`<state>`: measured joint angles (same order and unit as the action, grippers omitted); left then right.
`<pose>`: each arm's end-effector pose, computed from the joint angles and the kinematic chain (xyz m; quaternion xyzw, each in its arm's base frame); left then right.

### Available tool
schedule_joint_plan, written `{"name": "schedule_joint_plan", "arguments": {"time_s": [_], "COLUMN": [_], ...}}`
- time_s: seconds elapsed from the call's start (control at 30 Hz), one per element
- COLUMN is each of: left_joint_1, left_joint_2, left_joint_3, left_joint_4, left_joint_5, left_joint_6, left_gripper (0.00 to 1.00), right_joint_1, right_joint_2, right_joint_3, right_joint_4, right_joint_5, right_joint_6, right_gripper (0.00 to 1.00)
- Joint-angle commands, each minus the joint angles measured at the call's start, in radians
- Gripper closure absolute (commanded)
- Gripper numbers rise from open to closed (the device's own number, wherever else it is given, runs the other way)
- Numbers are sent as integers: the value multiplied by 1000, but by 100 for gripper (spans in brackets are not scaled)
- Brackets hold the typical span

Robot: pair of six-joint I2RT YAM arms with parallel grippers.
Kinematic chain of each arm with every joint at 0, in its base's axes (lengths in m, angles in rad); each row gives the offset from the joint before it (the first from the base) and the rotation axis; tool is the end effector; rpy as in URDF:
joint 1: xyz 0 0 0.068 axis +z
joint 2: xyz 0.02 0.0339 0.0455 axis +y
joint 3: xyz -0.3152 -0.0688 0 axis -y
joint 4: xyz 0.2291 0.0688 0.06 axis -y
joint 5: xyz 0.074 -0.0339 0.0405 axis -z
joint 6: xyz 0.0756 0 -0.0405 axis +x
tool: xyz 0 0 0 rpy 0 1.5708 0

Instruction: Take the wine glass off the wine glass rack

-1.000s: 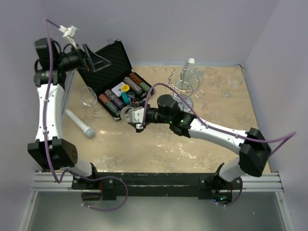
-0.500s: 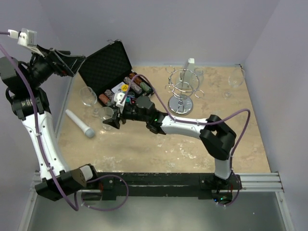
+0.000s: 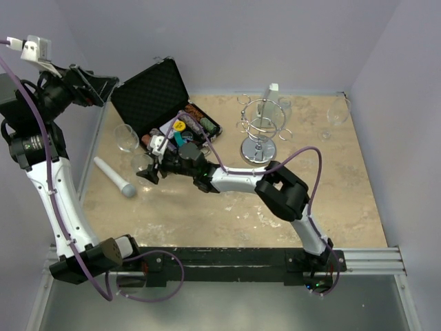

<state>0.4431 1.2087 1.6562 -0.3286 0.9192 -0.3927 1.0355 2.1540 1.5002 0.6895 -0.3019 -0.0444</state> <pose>0.2136 0.0348 0.5757 0.0617 0.6784 -0.2775 0.6775 0.2653 0.4914 0.2901 -0.4457 0.5332 0.4302 0.5762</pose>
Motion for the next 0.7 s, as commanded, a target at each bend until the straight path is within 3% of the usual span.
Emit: {"name": "schedule_joint_plan", "arguments": {"time_s": [0.0,0.67], "left_joint_1": [5,3], "left_joint_2": [15,45], "left_joint_3": [96,151], "left_joint_4": [-95,-142], "left_joint_5": [-31,-52], "left_joint_6": [100,130], "left_gripper": [0,0], "right_joint_1": [0,-2], "right_joint_2": [30,221], "right_joint_3": [97,235], "right_joint_4": [160,150], "right_joint_5": [56,164], "right_joint_6": [-31,-109], "right_gripper": [100,100]}}
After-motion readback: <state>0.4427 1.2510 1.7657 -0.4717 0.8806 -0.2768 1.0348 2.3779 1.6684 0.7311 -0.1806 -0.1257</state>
